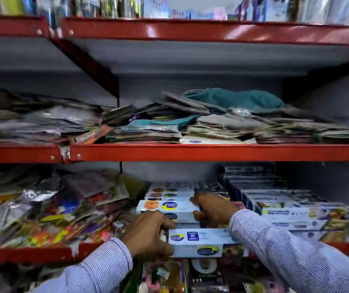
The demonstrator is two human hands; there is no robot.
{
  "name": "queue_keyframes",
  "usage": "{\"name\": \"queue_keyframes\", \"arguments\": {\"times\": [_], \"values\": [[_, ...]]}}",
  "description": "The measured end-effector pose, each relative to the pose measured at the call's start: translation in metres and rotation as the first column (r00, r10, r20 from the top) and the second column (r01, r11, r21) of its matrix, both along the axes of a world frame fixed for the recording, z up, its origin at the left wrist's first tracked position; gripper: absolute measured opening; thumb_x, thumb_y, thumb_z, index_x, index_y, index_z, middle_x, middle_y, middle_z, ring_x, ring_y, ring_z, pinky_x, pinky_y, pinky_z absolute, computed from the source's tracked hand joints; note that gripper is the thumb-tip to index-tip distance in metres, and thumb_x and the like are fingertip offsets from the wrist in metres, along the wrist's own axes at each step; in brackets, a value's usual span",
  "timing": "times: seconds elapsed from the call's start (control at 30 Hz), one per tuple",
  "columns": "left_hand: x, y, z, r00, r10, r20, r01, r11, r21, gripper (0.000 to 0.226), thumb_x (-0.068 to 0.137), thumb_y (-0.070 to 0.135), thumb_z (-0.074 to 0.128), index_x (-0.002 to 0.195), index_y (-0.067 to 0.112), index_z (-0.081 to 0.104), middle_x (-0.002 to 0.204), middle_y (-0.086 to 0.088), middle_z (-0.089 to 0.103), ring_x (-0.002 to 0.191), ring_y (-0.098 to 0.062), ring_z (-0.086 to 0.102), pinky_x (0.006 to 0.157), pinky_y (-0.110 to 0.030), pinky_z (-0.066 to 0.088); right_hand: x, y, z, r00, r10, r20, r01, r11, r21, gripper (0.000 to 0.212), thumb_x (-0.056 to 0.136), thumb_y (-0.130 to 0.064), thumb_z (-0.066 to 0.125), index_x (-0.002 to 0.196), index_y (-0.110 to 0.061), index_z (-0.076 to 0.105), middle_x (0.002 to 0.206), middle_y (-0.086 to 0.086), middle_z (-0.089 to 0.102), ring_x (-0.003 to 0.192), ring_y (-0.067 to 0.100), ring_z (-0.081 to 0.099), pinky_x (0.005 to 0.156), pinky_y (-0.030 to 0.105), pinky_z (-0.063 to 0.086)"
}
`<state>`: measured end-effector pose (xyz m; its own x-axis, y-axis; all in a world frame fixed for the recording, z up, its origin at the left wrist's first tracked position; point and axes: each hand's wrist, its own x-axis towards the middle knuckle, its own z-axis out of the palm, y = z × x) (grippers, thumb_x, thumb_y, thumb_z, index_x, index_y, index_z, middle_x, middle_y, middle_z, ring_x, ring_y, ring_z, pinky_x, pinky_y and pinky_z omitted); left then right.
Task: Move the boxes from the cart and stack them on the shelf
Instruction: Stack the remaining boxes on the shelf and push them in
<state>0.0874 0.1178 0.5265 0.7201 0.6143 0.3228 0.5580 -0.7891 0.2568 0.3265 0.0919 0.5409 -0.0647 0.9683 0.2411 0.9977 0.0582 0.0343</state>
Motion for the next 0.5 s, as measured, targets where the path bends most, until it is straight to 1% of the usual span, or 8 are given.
{"name": "queue_keyframes", "arguments": {"times": [0.07, 0.1, 0.17, 0.2, 0.27, 0.3, 0.43, 0.5], "values": [[0.004, 0.009, 0.000, 1.000, 0.020, 0.011, -0.020, 1.000, -0.004, 0.062, 0.054, 0.048, 0.079, 0.114, 0.043, 0.069, 0.071, 0.021, 0.055, 0.075, -0.003, 0.051, 0.062, -0.023, 0.038, 0.008, 0.015, -0.001, 0.999, -0.025, -0.045, 0.024, 0.999, -0.027, 0.022, 0.093, -0.022, 0.057, 0.108, -0.006, 0.056, 0.116, 0.019, 0.059, 0.087, 0.026, 0.062, 0.072, 0.028, 0.051], [0.005, 0.013, 0.000, 1.000, 0.028, 0.012, -0.028, 1.000, -0.007, 0.063, 0.052, 0.049, 0.078, 0.115, 0.043, 0.069, 0.075, 0.023, 0.057, 0.077, -0.003, 0.051, 0.064, -0.023, 0.038, 0.011, 0.022, -0.003, 0.998, -0.020, -0.059, 0.017, 0.999, -0.043, 0.027, 0.095, -0.022, 0.055, 0.115, -0.003, 0.056, 0.121, 0.021, 0.058, 0.090, 0.023, 0.062, 0.074, 0.025, 0.050], [0.009, 0.020, -0.002, 0.999, 0.030, 0.014, -0.029, 0.999, -0.013, 0.067, 0.050, 0.051, 0.076, 0.116, 0.047, 0.067, 0.090, 0.023, 0.069, 0.078, -0.001, 0.054, 0.062, -0.022, 0.038, 0.016, 0.035, -0.006, 0.997, -0.037, -0.064, 0.033, 0.998, -0.050, 0.032, 0.095, -0.024, 0.057, 0.118, -0.003, 0.056, 0.124, 0.021, 0.055, 0.106, 0.030, 0.059, 0.087, 0.031, 0.048], [0.010, 0.022, -0.003, 1.000, 0.023, 0.010, -0.023, 1.000, -0.013, 0.069, 0.049, 0.051, 0.075, 0.117, 0.049, 0.066, 0.096, 0.022, 0.072, 0.075, 0.001, 0.053, 0.059, -0.018, 0.037, 0.017, 0.040, -0.009, 0.998, -0.041, -0.054, 0.038, 0.998, -0.044, 0.033, 0.094, -0.025, 0.058, 0.119, -0.004, 0.056, 0.124, 0.020, 0.055, 0.111, 0.033, 0.057, 0.092, 0.034, 0.047], [0.013, 0.029, -0.006, 1.000, 0.018, 0.003, -0.018, 1.000, -0.013, 0.071, 0.047, 0.053, 0.074, 0.117, 0.051, 0.064, 0.097, 0.021, 0.073, 0.069, 0.004, 0.049, 0.055, -0.011, 0.030, 0.021, 0.048, -0.015, 0.999, -0.043, -0.034, 0.042, 0.998, -0.042, 0.032, 0.092, -0.025, 0.060, 0.117, -0.006, 0.057, 0.123, 0.018, 0.054, 0.113, 0.034, 0.056, 0.094, 0.035, 0.046], [0.014, 0.032, -0.008, 1.000, 0.025, 0.001, -0.025, 0.999, -0.020, 0.071, 0.047, 0.054, 0.074, 0.117, 0.051, 0.064, 0.096, 0.021, 0.072, 0.070, 0.002, 0.048, 0.055, -0.011, 0.030, 0.022, 0.052, -0.019, 0.999, -0.044, -0.019, 0.044, 0.999, -0.026, 0.031, 0.091, -0.025, 0.060, 0.116, -0.007, 0.058, 0.123, 0.018, 0.054, 0.113, 0.033, 0.056, 0.093, 0.035, 0.047], [0.019, 0.042, -0.013, 0.999, 0.037, -0.012, -0.038, 0.997, -0.073, 0.070, 0.050, 0.052, 0.079, 0.119, 0.044, 0.066, 0.102, 0.019, 0.072, 0.085, -0.006, 0.058, 0.070, -0.027, 0.046, 0.029, 0.057, -0.024, 0.999, -0.041, -0.033, 0.042, 0.998, 0.047, 0.028, 0.088, -0.020, 0.063, 0.114, -0.011, 0.063, 0.123, 0.013, 0.055, 0.110, 0.032, 0.059, 0.092, 0.037, 0.052], [0.023, 0.045, -0.011, 0.999, 0.033, -0.015, -0.034, 0.997, -0.071, 0.068, 0.052, 0.049, 0.080, 0.119, 0.044, 0.066, 0.096, 0.017, 0.074, 0.084, -0.006, 0.062, 0.068, -0.025, 0.046, 0.031, 0.057, -0.023, 0.998, -0.033, -0.060, 0.037, 0.997, 0.061, 0.031, 0.089, -0.018, 0.061, 0.119, -0.014, 0.064, 0.125, 0.011, 0.058, 0.111, 0.032, 0.060, 0.092, 0.039, 0.053]]}}
